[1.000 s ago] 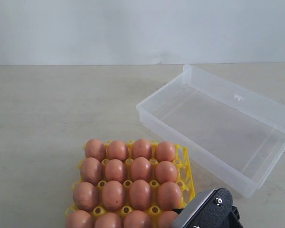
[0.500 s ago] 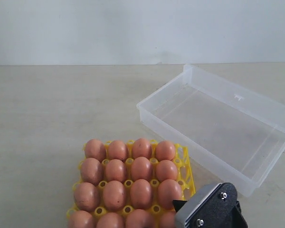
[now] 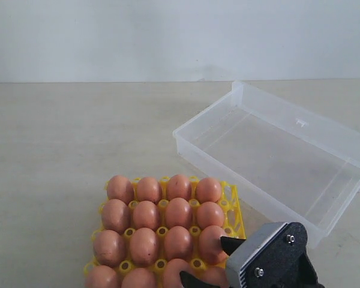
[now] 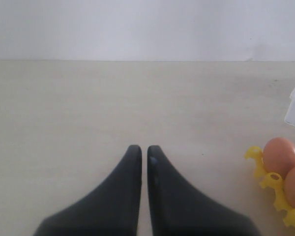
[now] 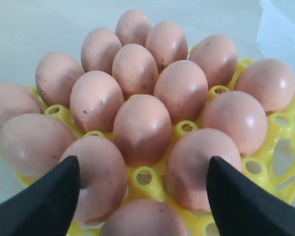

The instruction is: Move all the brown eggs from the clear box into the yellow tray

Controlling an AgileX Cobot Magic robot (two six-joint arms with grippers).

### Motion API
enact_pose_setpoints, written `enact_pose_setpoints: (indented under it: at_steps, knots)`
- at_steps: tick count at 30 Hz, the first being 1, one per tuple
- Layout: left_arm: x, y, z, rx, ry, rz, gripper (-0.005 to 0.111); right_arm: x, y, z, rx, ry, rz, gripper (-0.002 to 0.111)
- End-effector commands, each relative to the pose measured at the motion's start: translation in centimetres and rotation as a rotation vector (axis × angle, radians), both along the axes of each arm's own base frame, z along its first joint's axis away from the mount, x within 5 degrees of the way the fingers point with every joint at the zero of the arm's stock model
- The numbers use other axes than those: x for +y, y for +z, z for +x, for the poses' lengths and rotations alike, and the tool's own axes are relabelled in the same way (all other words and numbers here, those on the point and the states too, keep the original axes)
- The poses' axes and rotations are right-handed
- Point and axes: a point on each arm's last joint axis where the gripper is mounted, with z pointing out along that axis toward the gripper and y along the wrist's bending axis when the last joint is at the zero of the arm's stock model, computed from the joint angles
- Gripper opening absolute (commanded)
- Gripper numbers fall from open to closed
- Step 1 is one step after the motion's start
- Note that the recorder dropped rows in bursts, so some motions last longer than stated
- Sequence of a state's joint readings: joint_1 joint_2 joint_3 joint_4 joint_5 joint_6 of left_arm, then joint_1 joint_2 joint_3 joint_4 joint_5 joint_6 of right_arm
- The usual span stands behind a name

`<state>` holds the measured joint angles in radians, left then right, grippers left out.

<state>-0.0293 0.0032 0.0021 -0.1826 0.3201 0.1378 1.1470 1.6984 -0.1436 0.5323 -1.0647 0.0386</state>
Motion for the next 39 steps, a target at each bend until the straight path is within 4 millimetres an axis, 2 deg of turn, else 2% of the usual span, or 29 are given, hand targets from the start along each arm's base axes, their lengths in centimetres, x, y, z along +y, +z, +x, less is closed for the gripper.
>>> enact_pose_setpoints:
  at_steps: [1,8,12,15,18,21,22,27,31,35,37,39]
  knots:
    - [0.0,0.2,0.0,-0.014,-0.002,-0.012,0.004,0.2,0.8,0.1,-0.076,0.021,0.053,0.065]
    - [0.0,0.2,0.0,-0.014,-0.002,-0.012,0.004,0.3,2.4,0.6,-0.197,-0.004,0.079,0.065]
    - [0.0,0.2,0.0,-0.014,-0.002,-0.012,0.004,-0.7,3.9,1.0,-0.278,-0.087,0.050,0.065]
    - [0.0,0.2,0.0,-0.014,-0.002,-0.012,0.004,-2.0,5.5,1.5,-0.347,-0.213,0.011,0.063]
    - [0.0,0.2,0.0,-0.014,-0.002,-0.012,0.004,-3.4,8.1,2.5,-0.421,-0.406,-0.094,0.043]
    - [0.0,0.2,0.0,-0.014,-0.002,-0.012,0.004,-4.6,12.8,4.0,-0.606,-0.485,-0.241,0.007]
    - [0.0,0.2,0.0,-0.014,-0.002,-0.012,0.004,-5.0,14.5,4.4,-0.682,-0.500,-0.273,0.000]
    - [0.0,0.2,0.0,-0.014,-0.002,-0.012,0.004,-8.7,22.9,6.5,-0.855,-0.799,-0.093,0.001]
    - [0.0,0.2,0.0,-0.014,-0.002,-0.012,0.004,-12.4,27.5,7.8,-1.001,-1.003,-0.033,0.001]
    - [0.0,0.2,0.0,-0.014,-0.002,-0.012,0.004,-15.5,29.9,10.0,-0.948,-0.953,-0.165,0.001]
    - [0.0,0.2,0.0,-0.014,-0.002,-0.012,0.004,-17.1,29.8,11.0,-0.848,-0.881,-0.302,0.001]
    - [0.0,0.2,0.0,-0.014,-0.002,-0.012,0.004,-19.0,28.6,11.9,-0.676,-0.784,-0.449,0.001]
